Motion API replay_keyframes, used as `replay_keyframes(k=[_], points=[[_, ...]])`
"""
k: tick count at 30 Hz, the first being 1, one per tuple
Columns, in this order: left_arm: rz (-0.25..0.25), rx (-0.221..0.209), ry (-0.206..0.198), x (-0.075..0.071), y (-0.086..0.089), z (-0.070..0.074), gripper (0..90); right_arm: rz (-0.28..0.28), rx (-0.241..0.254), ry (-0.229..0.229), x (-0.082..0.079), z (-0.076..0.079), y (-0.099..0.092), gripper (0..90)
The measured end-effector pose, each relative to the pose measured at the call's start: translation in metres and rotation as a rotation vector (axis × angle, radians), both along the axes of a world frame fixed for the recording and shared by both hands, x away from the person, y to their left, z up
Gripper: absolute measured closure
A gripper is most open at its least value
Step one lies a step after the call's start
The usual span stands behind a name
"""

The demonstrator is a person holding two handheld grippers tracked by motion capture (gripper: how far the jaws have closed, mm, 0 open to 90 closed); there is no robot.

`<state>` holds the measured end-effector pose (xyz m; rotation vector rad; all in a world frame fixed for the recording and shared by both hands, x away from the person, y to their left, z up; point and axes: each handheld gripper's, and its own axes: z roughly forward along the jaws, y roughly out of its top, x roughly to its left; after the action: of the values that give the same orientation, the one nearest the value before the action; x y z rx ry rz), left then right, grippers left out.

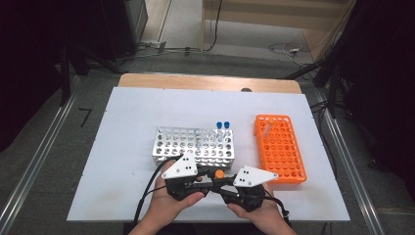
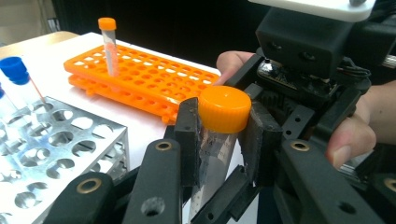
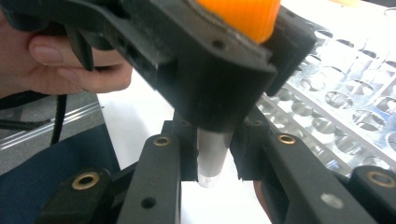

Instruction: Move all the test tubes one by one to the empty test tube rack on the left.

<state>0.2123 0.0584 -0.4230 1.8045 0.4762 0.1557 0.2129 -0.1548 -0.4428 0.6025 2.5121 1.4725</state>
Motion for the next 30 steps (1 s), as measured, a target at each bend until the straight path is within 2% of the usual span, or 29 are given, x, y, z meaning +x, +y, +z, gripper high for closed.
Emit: replay_keyframes(k=[4,9,12,16,18,30], points=[[0.021,-0.029,0.0,0.002,0.006,0.004,70.5,0.004,0.015,0.014,0.002,0.001,-0.006,54.5],[0.061,-0.046,0.002,0.008,0.016,0.007,70.6,-0.038,0.001,0.0,0.007,0.001,-0.02,22.1],[0.091,-0.057,0.006,0.013,0.024,0.01,70.6,-0.068,0.001,-0.002,0.01,0.002,-0.033,8.7],[0.121,-0.069,0.001,0.021,0.033,0.014,70.6,-0.104,0.017,-0.003,0.012,0.004,-0.053,1.1],[0.135,-0.073,0.001,0.025,0.036,0.016,70.6,-0.107,0.015,-0.016,0.013,0.003,-0.063,1.0],[0.214,-0.079,-0.008,0.056,0.053,0.031,70.6,-0.219,0.021,-0.006,0.016,-0.002,-0.108,0.3]])
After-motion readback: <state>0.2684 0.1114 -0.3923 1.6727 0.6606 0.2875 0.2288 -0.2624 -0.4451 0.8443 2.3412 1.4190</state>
